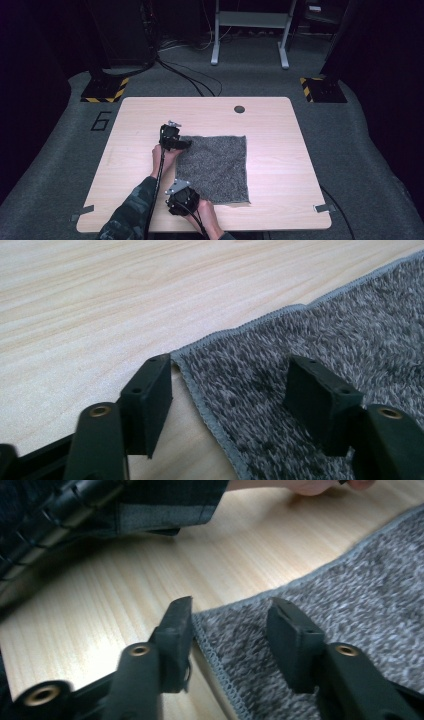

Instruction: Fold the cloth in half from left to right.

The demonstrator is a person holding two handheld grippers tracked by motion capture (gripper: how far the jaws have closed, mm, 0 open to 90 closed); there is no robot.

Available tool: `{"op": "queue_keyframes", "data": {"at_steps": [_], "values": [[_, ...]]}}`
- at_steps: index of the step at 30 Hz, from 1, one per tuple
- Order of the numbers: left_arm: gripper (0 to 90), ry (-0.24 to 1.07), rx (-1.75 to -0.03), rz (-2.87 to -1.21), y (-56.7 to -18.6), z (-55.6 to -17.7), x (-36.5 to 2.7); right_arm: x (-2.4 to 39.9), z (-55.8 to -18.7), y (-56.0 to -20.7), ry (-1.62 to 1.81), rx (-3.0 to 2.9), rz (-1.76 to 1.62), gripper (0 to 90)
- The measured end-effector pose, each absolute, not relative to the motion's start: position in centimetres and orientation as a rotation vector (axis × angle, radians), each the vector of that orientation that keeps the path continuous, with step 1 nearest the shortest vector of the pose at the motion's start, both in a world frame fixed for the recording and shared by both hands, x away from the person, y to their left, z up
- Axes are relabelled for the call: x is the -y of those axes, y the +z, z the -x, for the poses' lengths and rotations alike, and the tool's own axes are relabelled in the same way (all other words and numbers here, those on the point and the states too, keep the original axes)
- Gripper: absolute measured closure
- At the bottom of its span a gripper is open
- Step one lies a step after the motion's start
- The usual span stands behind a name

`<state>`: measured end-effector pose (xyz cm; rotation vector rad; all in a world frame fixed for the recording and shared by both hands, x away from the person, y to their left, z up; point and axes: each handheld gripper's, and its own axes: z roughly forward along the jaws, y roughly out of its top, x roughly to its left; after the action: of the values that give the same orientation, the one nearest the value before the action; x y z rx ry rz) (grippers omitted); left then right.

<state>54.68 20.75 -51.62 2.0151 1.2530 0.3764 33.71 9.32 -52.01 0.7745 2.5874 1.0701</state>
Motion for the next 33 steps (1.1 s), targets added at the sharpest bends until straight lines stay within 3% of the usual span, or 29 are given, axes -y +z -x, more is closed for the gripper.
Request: {"op": "queue_keyframes", "data": {"at_steps": [6,16,22,33], "values": [[51.7,0.42,-1.228,-2.03,-51.7,-54.4,-20.8,-9.1,-33.6,-51.8,1.065,-2.63,-0.729,70.0],[82.1,0.465,-1.208,-2.039,-51.9,-53.8,-20.8,-8.3,-33.1,-52.0,1.081,-2.577,-0.789,83.4],[86.8,0.474,-1.192,-2.025,-52.0,-53.5,-20.8,-7.5,-33.0,-52.1,1.103,-2.581,-0.792,84.8],[87.1,0.467,-1.202,-1.972,-50.4,-52.8,-21.8,-5.3,-31.8,-50.4,1.264,-2.496,-0.832,85.4]]}}
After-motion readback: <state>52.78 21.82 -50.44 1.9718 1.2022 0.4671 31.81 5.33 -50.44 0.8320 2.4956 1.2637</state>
